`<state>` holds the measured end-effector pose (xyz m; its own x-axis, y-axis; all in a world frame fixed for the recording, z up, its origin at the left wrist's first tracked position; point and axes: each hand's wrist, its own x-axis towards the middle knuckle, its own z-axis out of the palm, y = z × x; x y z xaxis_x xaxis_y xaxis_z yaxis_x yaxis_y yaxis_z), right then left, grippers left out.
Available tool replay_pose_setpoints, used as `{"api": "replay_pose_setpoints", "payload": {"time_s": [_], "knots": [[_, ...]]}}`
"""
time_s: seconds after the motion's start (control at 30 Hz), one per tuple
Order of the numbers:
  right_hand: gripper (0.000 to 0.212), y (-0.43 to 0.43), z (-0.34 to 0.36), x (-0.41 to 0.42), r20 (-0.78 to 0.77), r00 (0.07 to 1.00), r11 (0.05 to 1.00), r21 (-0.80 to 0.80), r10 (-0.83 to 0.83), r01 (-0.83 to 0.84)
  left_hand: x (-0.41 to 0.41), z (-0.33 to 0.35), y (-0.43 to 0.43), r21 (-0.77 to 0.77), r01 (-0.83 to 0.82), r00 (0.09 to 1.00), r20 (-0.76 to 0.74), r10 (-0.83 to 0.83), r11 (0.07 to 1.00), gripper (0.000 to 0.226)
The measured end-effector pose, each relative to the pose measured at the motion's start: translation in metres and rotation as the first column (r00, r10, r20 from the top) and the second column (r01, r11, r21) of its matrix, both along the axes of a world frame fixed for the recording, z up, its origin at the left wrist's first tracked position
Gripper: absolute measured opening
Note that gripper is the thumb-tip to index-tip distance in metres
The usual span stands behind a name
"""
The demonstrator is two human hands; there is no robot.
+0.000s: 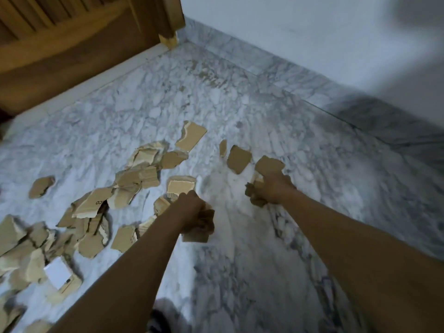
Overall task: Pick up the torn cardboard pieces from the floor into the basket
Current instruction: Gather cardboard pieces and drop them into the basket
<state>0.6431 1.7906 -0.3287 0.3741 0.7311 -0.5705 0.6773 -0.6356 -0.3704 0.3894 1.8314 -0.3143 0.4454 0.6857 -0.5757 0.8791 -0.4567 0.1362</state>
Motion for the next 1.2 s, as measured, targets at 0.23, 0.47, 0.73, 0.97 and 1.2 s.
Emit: {"api": "replay_pose_setpoints", "payload": {"time_s": [0.23, 0.47, 0.73, 0.97, 1.2], "knots": [[0.090, 0.049, -0.015, 0.044, 0.125, 0.992, 0.992, -0.126, 0.001, 0.015, 0.004, -0.038, 0.040, 0.058, 0.368, 0.927, -0.097, -0.362, 0.928, 0.065], [0.103, 0.040, -0.043, 0.046, 0.203, 0.957, 0.976, -0.024, -0.208, 0.217, 0.009, -0.068, 0.053, 0.057, 0.426, 0.904, -0.074, -0.421, 0.903, 0.043], [0.090, 0.043, -0.048, 0.025, 0.073, 0.955, 0.956, -0.029, -0.288, 0.291, 0.017, -0.063, 0.049, 0.096, 0.399, 0.915, 0.019, -0.402, 0.912, 0.038], [0.089, 0.107, -0.003, -0.019, 0.086, 0.996, 0.997, -0.058, -0.038, 0.043, 0.006, -0.055, 0.064, 0.020, 0.331, 0.940, 0.082, -0.332, 0.943, 0.055], [0.088, 0.132, -0.029, -0.035, 0.213, 0.972, 0.991, -0.107, 0.104, -0.083, -0.019, -0.074, 0.081, -0.050, 0.389, 0.920, 0.078, -0.384, 0.920, 0.048]]}}
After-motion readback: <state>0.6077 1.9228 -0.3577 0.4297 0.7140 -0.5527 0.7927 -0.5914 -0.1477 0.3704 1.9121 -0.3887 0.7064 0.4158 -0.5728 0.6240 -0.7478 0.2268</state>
